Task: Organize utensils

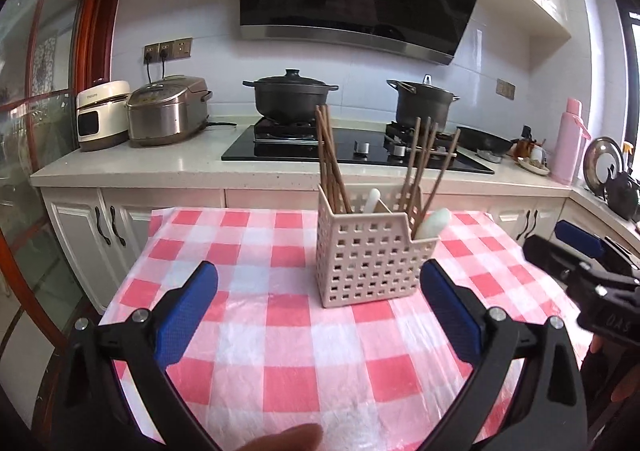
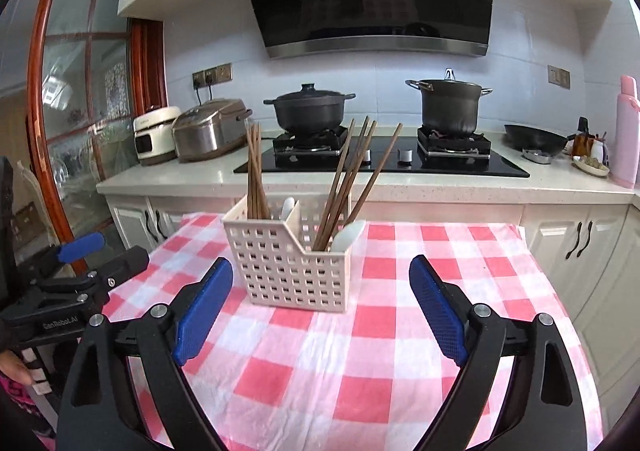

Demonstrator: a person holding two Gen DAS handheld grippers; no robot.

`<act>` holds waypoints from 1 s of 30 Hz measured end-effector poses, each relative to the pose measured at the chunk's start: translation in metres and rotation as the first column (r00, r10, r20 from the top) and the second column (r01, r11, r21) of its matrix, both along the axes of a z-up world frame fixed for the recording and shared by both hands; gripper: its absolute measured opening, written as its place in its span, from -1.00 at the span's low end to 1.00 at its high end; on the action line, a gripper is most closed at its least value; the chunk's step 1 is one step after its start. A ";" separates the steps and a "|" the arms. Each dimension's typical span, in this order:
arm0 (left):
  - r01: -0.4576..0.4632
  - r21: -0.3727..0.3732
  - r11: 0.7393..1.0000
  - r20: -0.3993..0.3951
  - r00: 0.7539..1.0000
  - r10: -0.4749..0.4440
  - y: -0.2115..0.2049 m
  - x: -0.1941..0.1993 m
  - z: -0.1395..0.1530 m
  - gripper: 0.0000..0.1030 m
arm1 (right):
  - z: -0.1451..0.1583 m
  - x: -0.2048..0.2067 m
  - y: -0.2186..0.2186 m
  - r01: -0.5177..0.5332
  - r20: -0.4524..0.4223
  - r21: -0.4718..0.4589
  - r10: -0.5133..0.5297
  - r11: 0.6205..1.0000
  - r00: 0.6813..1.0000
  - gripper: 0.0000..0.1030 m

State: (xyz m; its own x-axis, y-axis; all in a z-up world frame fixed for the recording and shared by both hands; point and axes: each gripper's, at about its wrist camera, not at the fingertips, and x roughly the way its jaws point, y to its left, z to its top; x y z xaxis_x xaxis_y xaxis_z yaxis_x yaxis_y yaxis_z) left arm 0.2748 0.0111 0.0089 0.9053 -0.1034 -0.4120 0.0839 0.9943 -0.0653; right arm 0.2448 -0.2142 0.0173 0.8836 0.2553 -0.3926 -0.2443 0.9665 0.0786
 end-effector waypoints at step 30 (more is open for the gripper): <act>0.003 0.024 1.000 0.015 1.000 -0.003 -0.004 -0.017 0.003 0.90 | -0.006 -0.008 -0.003 -0.003 -0.009 0.023 0.003 1.000 1.000 0.64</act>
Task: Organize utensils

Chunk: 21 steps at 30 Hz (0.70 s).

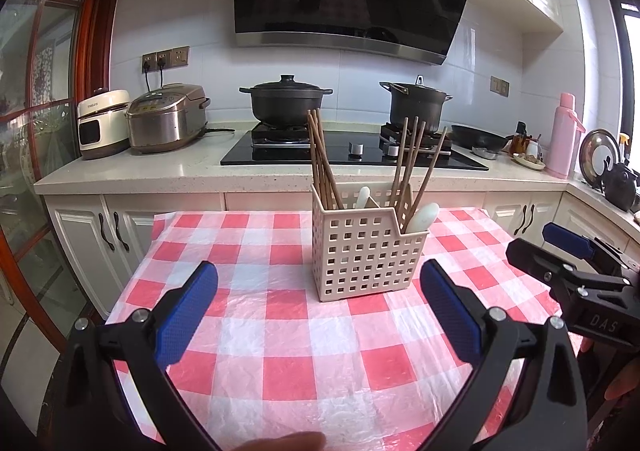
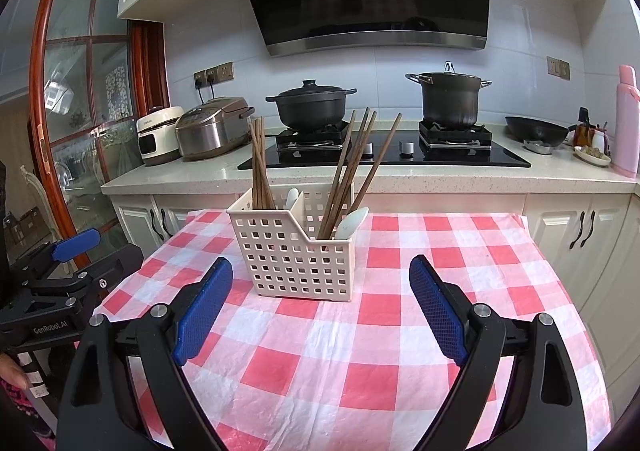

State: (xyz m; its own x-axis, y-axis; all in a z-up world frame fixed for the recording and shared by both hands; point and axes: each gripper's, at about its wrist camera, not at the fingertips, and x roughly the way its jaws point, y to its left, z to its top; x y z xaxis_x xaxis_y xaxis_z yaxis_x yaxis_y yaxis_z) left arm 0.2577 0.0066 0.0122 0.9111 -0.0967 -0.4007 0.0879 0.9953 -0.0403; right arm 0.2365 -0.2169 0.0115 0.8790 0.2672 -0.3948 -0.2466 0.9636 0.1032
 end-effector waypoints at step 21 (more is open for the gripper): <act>-0.008 0.008 1.000 -0.002 1.000 0.008 0.000 -0.002 -0.002 0.90 | -0.001 0.001 0.002 -0.005 -0.003 0.004 0.005 1.000 1.000 0.64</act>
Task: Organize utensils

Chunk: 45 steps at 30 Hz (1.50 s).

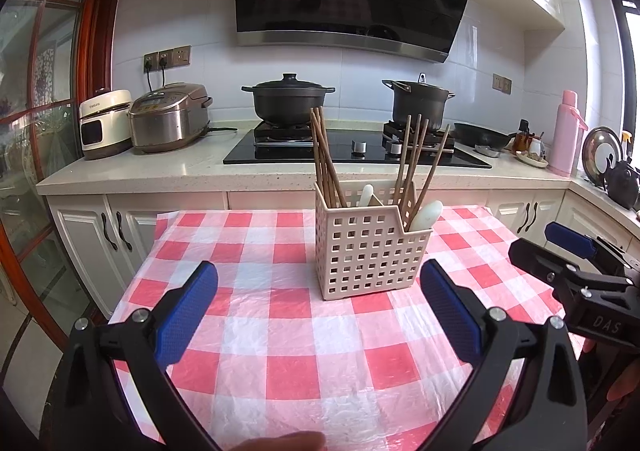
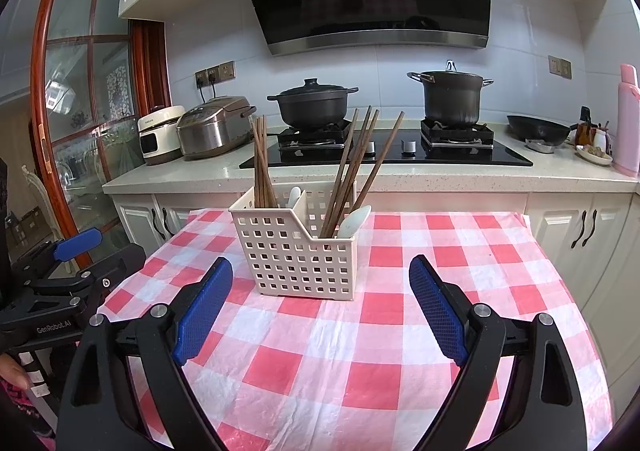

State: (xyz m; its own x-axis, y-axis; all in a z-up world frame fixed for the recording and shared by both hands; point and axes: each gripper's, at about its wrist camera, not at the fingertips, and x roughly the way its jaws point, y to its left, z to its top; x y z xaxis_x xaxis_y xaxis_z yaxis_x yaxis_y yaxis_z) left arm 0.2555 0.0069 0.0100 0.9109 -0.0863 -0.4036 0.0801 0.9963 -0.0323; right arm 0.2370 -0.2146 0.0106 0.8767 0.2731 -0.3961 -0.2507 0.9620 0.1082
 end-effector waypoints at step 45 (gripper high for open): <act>-0.004 0.001 1.000 0.000 1.000 0.004 -0.003 -0.005 -0.002 0.90 | 0.004 -0.012 -0.010 0.005 0.027 0.015 -0.006 1.000 1.000 0.64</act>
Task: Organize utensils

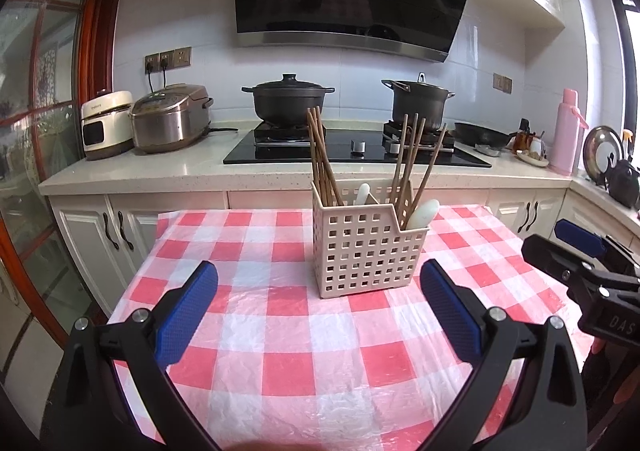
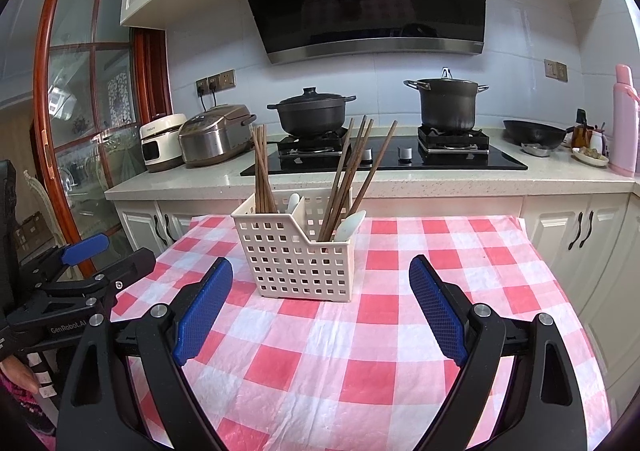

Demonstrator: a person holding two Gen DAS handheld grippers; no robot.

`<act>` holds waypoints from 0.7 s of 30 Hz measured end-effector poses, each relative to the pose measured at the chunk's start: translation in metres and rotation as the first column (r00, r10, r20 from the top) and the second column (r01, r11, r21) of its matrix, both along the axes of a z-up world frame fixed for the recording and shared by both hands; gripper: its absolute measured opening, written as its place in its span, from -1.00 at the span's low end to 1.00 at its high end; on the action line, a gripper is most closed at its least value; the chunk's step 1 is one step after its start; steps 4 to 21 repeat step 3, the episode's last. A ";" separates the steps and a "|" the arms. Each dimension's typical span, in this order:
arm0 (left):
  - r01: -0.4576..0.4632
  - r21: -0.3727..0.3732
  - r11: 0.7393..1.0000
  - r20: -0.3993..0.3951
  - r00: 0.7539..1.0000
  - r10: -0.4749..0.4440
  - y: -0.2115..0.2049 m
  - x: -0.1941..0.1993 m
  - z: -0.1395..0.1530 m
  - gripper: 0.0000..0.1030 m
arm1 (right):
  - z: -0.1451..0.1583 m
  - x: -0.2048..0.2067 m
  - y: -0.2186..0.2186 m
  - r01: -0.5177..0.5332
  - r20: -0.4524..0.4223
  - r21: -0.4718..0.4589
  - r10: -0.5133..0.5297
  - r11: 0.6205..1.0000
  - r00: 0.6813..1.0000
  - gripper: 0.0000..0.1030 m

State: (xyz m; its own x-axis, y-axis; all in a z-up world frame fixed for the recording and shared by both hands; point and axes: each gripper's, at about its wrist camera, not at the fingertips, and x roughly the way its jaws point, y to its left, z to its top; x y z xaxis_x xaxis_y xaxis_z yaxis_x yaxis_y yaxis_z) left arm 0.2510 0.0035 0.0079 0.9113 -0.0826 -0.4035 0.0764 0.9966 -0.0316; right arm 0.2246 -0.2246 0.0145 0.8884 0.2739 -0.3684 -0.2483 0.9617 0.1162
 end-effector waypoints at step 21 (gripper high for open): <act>-0.001 -0.002 1.000 0.001 1.000 0.001 0.001 -0.002 0.003 0.90 | 0.002 -0.004 -0.003 0.006 0.005 0.001 -0.006 1.000 1.000 0.64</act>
